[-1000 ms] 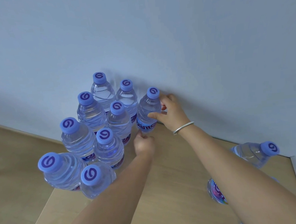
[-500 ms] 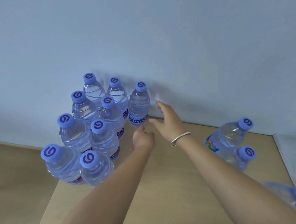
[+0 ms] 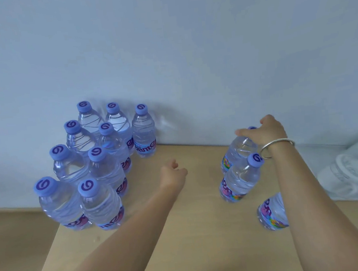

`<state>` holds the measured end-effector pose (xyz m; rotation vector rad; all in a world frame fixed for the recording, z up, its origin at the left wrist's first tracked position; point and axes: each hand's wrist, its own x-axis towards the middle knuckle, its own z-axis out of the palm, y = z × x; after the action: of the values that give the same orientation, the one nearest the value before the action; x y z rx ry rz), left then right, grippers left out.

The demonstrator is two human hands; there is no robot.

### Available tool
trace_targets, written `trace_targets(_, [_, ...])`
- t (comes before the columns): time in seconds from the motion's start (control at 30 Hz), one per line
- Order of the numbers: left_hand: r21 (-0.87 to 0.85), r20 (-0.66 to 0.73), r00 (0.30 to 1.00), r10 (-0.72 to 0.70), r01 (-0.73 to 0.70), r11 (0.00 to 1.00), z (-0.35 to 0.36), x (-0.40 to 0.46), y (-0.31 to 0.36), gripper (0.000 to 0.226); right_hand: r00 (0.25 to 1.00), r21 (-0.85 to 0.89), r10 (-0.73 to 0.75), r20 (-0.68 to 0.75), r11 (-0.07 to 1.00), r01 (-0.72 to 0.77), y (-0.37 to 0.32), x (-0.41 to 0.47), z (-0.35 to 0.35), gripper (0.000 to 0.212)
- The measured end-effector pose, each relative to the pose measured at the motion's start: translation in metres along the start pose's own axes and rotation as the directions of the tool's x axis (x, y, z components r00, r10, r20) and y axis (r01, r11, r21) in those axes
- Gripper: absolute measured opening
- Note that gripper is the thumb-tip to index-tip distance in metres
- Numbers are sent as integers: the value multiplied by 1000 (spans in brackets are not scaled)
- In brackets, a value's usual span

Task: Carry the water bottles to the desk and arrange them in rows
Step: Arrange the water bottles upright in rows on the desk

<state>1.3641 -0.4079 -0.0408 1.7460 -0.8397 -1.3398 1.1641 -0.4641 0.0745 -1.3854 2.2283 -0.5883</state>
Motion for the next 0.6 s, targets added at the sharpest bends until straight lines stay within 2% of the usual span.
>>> trace_targets(0.03, [4,10,1000,2,-2,1000,1,-3,-1,59,997,11,27,70,1000,-28,3,0,5,40])
trace_targets(0.1, [8,23,1000,9,-10,1000,2,-7,-1,58,991,35,49,123,998,-54,9,0,14,40])
trace_targets(0.27, [28,30,999,35,-36,999,0,-12,4,54,998,-13,16,53,1000,-15,11,6,14,38])
trace_targets(0.6, [11,51,996,79,-80,997,-7,-14,19,41,992,-74,-112,55,990,116,-3,3,3,41])
